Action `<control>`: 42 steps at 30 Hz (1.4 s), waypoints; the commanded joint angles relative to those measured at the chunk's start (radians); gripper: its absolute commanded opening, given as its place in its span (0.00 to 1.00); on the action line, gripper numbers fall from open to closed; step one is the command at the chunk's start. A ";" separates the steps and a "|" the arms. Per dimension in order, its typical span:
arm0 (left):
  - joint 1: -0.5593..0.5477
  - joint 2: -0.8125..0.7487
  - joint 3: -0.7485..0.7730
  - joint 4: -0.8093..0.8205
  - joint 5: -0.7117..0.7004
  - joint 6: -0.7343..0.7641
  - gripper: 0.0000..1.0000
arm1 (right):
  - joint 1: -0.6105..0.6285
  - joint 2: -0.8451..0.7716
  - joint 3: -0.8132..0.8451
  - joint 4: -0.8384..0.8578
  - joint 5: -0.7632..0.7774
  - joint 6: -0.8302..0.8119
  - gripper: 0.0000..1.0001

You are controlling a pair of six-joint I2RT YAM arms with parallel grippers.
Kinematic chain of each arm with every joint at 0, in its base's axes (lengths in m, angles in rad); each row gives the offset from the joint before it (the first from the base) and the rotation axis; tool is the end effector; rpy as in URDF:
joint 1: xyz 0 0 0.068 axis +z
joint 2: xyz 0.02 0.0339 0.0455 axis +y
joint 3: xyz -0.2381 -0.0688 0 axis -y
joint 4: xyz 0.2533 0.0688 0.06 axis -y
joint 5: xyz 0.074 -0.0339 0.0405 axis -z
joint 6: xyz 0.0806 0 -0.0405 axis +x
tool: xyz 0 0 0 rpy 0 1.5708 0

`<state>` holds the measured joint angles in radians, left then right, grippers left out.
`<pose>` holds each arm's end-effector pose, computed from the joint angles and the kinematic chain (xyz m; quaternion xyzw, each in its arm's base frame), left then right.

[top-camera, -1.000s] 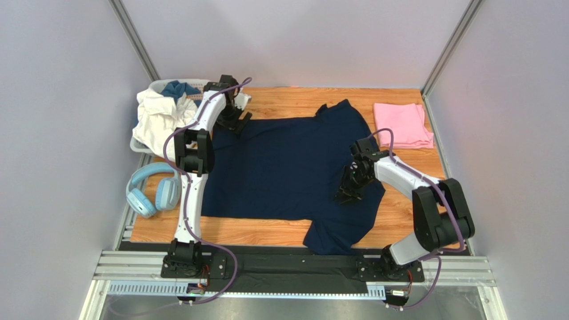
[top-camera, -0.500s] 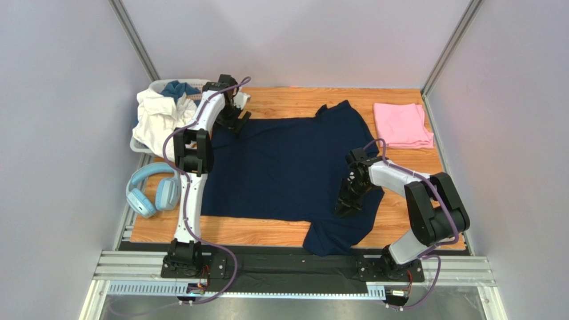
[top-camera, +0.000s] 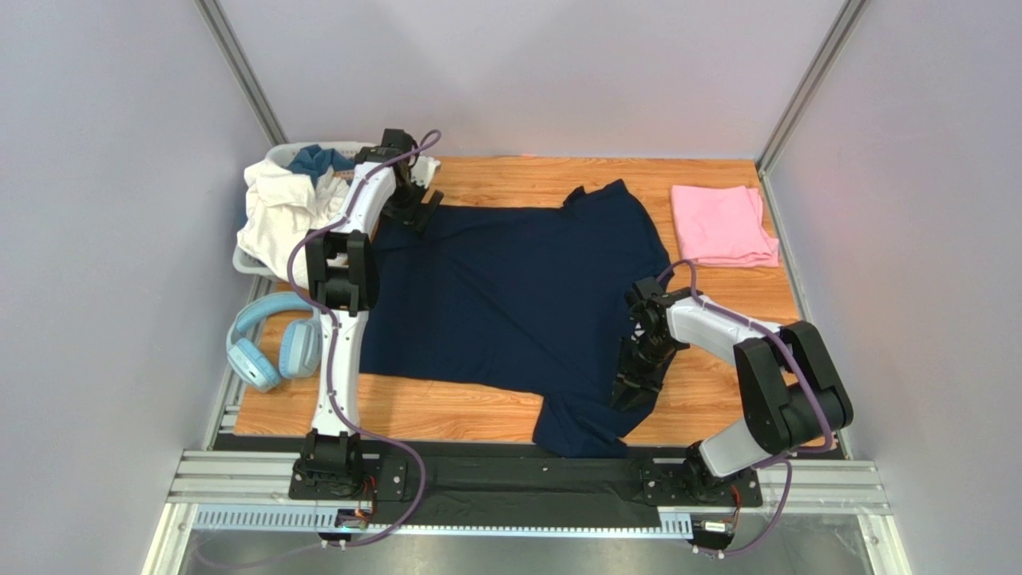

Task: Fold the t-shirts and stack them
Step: Flatten out the tshirt

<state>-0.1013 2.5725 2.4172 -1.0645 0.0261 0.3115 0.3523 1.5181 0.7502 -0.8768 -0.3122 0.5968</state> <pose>0.5303 -0.0560 0.1168 0.2040 0.9632 0.0055 0.1750 0.1982 0.0992 0.0682 -0.1261 -0.9791 -0.1215 0.1035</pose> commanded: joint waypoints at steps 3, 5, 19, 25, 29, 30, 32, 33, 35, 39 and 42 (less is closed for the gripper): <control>0.018 0.014 0.068 0.116 -0.014 0.020 0.93 | 0.005 -0.044 0.005 -0.028 0.018 -0.006 0.32; 0.020 0.012 0.071 0.120 -0.012 0.018 0.93 | 0.005 -0.050 0.009 -0.030 0.016 -0.002 0.32; 0.018 -0.057 0.005 0.106 0.129 -0.043 0.93 | 0.005 -0.059 0.012 -0.027 0.010 0.014 0.32; 0.025 -0.002 0.054 0.115 0.117 -0.069 0.93 | 0.005 -0.061 -0.015 -0.005 -0.008 0.027 0.32; 0.052 0.003 0.059 0.159 0.152 -0.100 0.94 | 0.005 -0.056 -0.044 0.022 -0.030 0.043 0.31; 0.058 0.008 0.062 0.159 0.164 -0.106 0.95 | 0.005 -0.056 -0.054 0.025 -0.034 0.046 0.31; 0.072 0.023 0.079 0.134 0.205 -0.121 0.95 | 0.005 -0.061 -0.061 0.036 -0.039 0.047 0.31; 0.072 0.023 0.080 0.123 0.212 -0.121 0.95 | 0.005 -0.061 -0.064 0.038 -0.038 0.050 0.31; 0.072 0.009 0.059 0.097 0.247 -0.114 0.94 | 0.005 -0.061 -0.068 0.039 -0.033 0.049 0.31; 0.072 -0.005 0.010 0.097 0.242 -0.103 0.94 | 0.005 -0.052 -0.066 0.045 -0.031 0.046 0.31; 0.068 0.026 0.031 0.067 0.201 -0.083 0.94 | 0.005 -0.049 -0.063 0.050 -0.037 0.046 0.31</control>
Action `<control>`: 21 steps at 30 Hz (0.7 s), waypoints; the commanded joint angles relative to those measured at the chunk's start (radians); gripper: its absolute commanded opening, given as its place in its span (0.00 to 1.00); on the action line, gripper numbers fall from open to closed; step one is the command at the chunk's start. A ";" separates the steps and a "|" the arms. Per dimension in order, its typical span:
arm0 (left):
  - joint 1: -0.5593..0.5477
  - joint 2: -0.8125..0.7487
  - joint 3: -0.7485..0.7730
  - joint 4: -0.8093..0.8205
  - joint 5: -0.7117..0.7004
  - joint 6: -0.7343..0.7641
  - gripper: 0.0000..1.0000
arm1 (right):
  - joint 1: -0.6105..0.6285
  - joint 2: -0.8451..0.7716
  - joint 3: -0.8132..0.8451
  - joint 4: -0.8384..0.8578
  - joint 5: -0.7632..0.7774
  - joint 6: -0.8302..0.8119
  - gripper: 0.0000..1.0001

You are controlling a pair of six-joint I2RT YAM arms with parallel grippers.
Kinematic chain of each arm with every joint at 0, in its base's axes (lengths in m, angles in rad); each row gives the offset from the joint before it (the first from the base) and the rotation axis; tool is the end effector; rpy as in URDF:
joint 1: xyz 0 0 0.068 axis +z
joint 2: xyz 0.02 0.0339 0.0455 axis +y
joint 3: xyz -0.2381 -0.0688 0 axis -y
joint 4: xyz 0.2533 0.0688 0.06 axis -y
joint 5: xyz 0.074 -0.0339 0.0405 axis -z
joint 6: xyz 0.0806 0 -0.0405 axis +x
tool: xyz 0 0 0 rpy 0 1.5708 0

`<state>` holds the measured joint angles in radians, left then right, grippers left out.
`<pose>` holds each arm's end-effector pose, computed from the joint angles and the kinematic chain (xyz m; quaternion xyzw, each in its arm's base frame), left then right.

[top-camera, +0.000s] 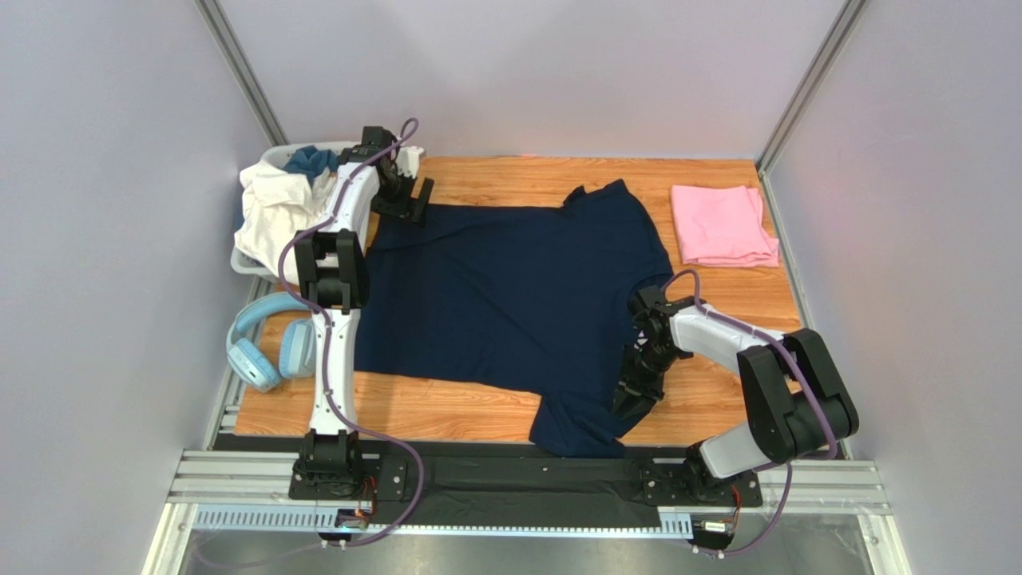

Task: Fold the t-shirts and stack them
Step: Flatten out the tshirt

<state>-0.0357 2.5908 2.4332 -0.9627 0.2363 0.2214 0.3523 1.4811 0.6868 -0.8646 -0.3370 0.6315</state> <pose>0.5478 -0.0384 0.1205 0.1502 0.9566 -0.0938 0.2315 0.1839 0.0960 0.0625 -0.1444 -0.9743 -0.1272 0.1174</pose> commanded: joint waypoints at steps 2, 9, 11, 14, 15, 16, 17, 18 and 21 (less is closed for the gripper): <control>-0.006 0.034 0.035 -0.038 -0.092 0.012 0.93 | 0.005 -0.010 -0.003 0.041 -0.011 0.013 0.31; -0.062 0.034 0.015 0.073 -0.337 0.055 0.93 | 0.004 0.004 -0.020 0.056 -0.025 0.019 0.31; -0.088 0.032 0.021 0.116 -0.402 0.085 0.93 | 0.005 -0.005 -0.026 0.058 -0.028 0.023 0.31; -0.115 0.045 0.038 0.165 -0.469 0.130 0.93 | 0.005 -0.016 -0.035 0.056 -0.028 0.028 0.31; -0.119 0.049 0.056 0.174 -0.479 0.134 0.93 | 0.005 -0.016 -0.041 0.058 -0.030 0.028 0.31; -0.122 0.058 0.067 0.177 -0.479 0.142 0.94 | 0.005 -0.019 -0.044 0.058 -0.030 0.030 0.31; -0.122 0.061 0.078 0.180 -0.477 0.142 0.94 | 0.005 -0.022 -0.049 0.058 -0.031 0.030 0.31; -0.122 0.064 0.085 0.186 -0.479 0.145 0.95 | 0.005 -0.024 -0.056 0.058 -0.030 0.031 0.31; -0.122 0.071 0.086 0.217 -0.503 0.159 0.97 | 0.005 -0.034 -0.064 0.058 -0.028 0.034 0.31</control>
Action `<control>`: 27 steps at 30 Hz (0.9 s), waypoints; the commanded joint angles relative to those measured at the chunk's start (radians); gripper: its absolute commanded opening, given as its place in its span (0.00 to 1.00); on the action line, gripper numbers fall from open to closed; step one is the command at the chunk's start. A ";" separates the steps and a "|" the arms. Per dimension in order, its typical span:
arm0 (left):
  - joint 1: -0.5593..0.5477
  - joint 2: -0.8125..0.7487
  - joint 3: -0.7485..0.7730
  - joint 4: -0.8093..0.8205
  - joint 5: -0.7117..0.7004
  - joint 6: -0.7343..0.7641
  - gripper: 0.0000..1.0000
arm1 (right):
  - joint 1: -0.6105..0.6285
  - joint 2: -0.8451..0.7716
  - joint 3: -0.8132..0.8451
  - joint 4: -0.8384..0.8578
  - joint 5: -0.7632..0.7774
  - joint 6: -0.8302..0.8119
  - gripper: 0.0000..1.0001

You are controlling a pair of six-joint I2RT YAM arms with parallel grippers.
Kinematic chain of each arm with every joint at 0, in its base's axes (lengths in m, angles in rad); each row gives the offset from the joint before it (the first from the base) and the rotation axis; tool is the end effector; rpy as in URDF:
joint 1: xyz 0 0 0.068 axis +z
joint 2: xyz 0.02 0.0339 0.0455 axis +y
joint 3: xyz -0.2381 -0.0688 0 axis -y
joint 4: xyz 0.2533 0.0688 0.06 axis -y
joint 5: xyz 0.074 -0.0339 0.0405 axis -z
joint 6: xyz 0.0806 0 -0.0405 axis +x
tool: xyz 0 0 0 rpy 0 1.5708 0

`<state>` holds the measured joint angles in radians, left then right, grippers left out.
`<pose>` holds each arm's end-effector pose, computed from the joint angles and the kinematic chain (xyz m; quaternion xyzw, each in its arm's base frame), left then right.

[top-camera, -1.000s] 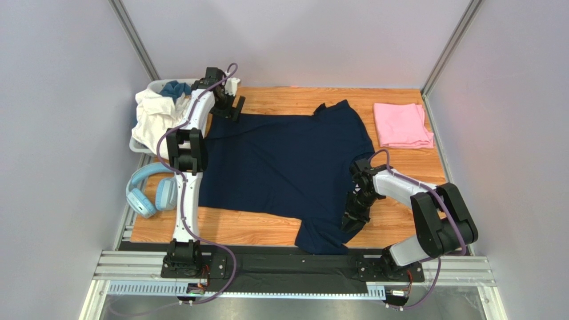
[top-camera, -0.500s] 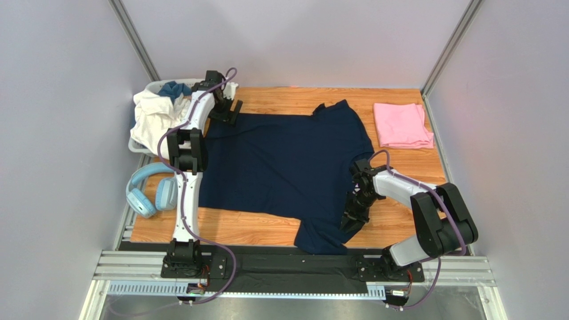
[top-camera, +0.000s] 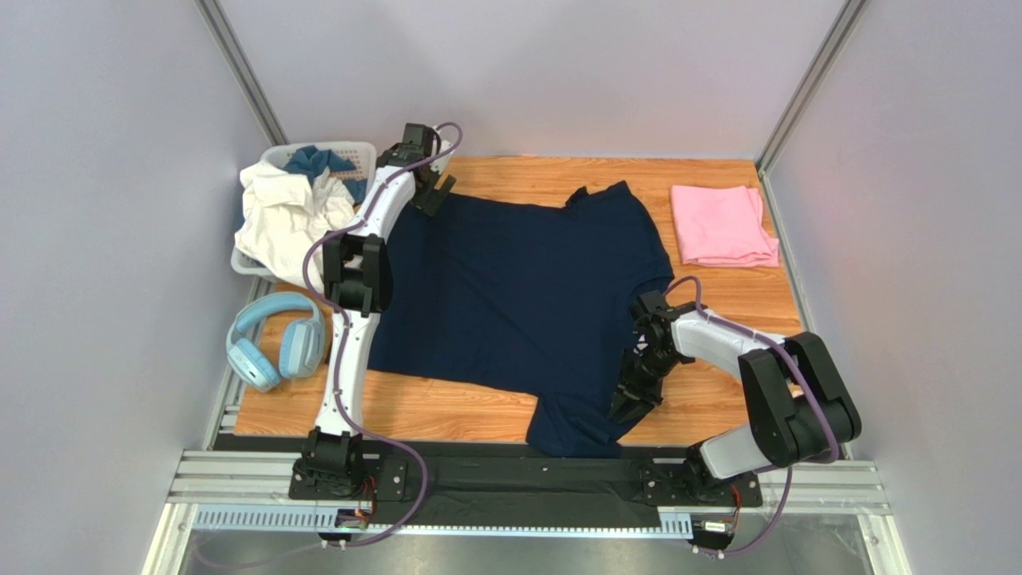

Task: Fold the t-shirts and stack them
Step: Flatten out the tshirt

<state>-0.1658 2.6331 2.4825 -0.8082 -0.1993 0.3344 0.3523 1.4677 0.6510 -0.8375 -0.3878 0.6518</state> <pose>0.5701 -0.0792 0.1255 0.2058 0.9267 0.1198 0.2907 0.1774 0.0977 0.0587 -0.1542 -0.9682 -0.1491 0.1285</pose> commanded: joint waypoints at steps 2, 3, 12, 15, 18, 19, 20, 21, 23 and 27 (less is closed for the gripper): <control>0.008 0.021 0.036 0.067 -0.094 0.041 0.97 | 0.005 -0.023 -0.028 0.029 0.021 0.014 0.31; 0.009 0.015 0.023 0.066 -0.101 0.034 0.97 | 0.005 -0.027 -0.025 0.028 0.020 0.014 0.31; 0.015 -0.327 -0.221 -0.043 -0.077 -0.073 0.99 | 0.005 -0.060 0.175 -0.107 0.073 -0.029 0.32; 0.014 -0.543 -0.446 -0.060 0.105 -0.115 1.00 | 0.005 -0.058 0.303 -0.162 0.083 -0.041 0.33; -0.001 -0.712 -0.647 -0.103 0.219 -0.094 1.00 | 0.008 -0.070 0.348 -0.148 0.021 -0.020 0.33; -0.012 -0.744 -0.698 -0.106 0.230 -0.069 1.00 | 0.013 -0.073 0.339 -0.121 -0.011 -0.008 0.33; -0.015 -0.775 -0.797 -0.108 0.236 -0.066 1.00 | 0.025 -0.072 0.325 -0.089 -0.092 0.026 0.34; -0.018 -0.824 -0.845 -0.100 0.248 -0.061 1.00 | 0.033 -0.070 0.285 -0.004 -0.138 0.048 0.34; -0.018 -0.861 -0.965 -0.085 0.253 -0.058 1.00 | 0.075 -0.040 0.254 0.085 -0.216 0.084 0.34; -0.018 -0.915 -1.073 -0.066 0.241 -0.060 0.98 | 0.129 0.075 0.271 0.167 -0.189 0.091 0.33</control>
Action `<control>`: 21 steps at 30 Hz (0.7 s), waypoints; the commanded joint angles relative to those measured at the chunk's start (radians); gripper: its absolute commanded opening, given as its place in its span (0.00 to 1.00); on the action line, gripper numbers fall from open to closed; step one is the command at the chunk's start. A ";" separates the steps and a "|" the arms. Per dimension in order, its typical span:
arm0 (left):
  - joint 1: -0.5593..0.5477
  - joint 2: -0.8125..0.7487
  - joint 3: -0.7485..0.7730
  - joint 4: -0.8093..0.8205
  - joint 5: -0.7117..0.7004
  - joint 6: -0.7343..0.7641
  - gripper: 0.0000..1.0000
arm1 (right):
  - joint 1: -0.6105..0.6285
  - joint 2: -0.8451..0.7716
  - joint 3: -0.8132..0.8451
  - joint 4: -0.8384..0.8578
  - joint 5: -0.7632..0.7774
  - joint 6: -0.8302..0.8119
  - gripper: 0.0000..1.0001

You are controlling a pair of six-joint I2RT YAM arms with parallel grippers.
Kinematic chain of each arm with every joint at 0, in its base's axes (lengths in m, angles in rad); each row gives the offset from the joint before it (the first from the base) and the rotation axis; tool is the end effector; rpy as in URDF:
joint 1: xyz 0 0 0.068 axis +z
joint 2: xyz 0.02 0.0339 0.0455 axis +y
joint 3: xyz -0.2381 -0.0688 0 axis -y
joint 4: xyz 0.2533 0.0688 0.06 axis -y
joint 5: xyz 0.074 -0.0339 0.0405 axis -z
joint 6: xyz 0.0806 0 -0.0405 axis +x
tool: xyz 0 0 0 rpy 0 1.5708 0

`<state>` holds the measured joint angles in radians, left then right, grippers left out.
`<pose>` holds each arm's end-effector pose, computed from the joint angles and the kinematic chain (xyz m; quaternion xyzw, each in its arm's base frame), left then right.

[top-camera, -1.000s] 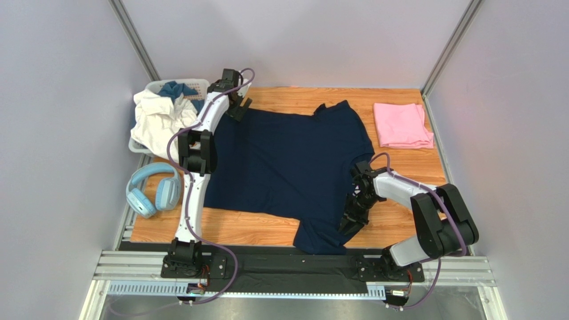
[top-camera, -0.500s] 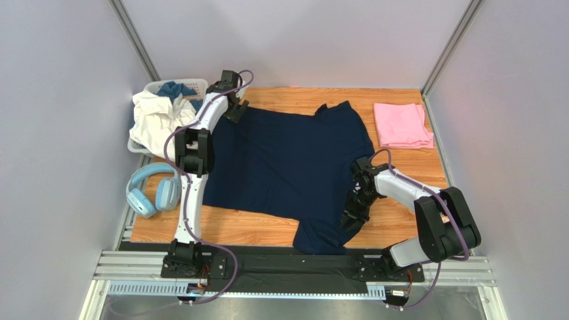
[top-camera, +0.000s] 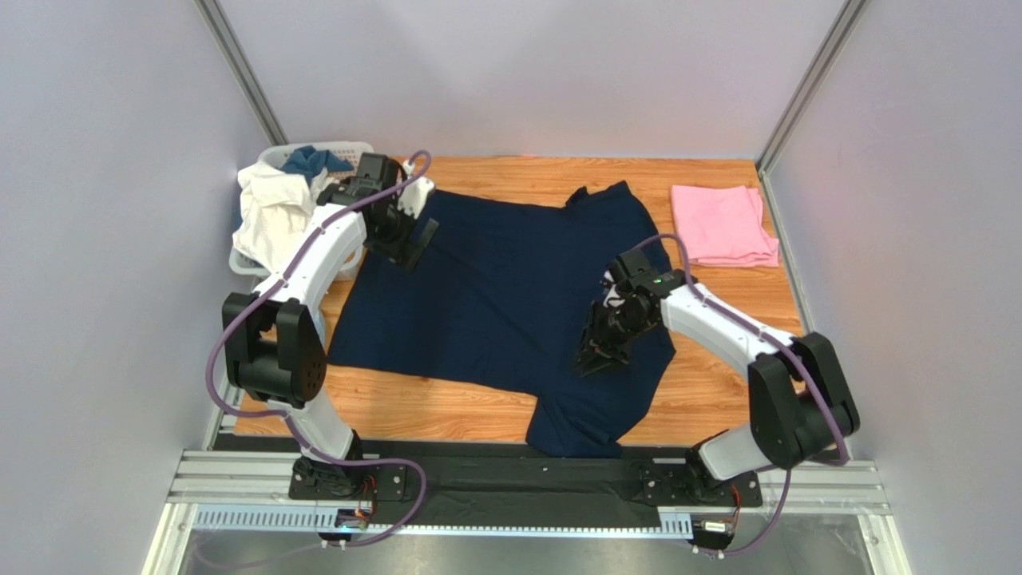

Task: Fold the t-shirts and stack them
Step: Flatten out the tshirt

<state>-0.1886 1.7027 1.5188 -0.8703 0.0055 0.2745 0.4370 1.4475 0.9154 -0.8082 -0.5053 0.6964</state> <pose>0.3807 -0.0731 0.2278 0.2226 0.9409 0.0083 0.2553 0.2303 0.1507 0.1323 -0.0959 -0.9575 -0.2693 0.0394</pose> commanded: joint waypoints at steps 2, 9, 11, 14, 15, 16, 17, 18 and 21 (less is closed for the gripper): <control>0.005 -0.001 -0.143 -0.004 0.047 -0.003 0.98 | 0.045 0.140 0.033 0.159 -0.047 0.037 0.33; -0.005 -0.089 -0.160 -0.048 0.070 -0.011 0.97 | 0.039 0.344 0.142 0.127 0.040 -0.028 0.31; -0.005 -0.107 -0.164 -0.052 0.073 -0.011 0.97 | 0.022 0.364 0.116 0.124 0.057 -0.035 0.31; -0.011 -0.126 -0.174 -0.050 0.068 -0.008 0.97 | -0.009 0.352 0.074 0.126 0.082 -0.041 0.30; -0.012 -0.121 -0.175 -0.049 0.068 -0.009 0.97 | -0.015 0.343 0.045 0.126 0.083 -0.043 0.29; -0.014 -0.120 -0.177 -0.045 0.064 -0.009 0.97 | -0.026 0.335 0.033 0.124 0.082 -0.044 0.28; -0.015 -0.109 -0.181 -0.038 0.068 -0.011 0.97 | -0.047 0.309 0.021 0.121 0.076 -0.051 0.28; -0.020 -0.103 -0.184 -0.032 0.065 -0.011 0.97 | -0.056 0.297 0.005 0.112 0.077 -0.054 0.27; -0.035 -0.080 -0.201 -0.013 0.053 -0.011 0.97 | -0.115 0.251 -0.016 0.083 0.077 -0.081 0.27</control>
<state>-0.2020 1.6020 1.3319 -0.9108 0.0555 0.2733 0.3840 1.7573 0.9401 -0.6868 -0.4934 0.6724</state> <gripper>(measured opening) 0.971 0.275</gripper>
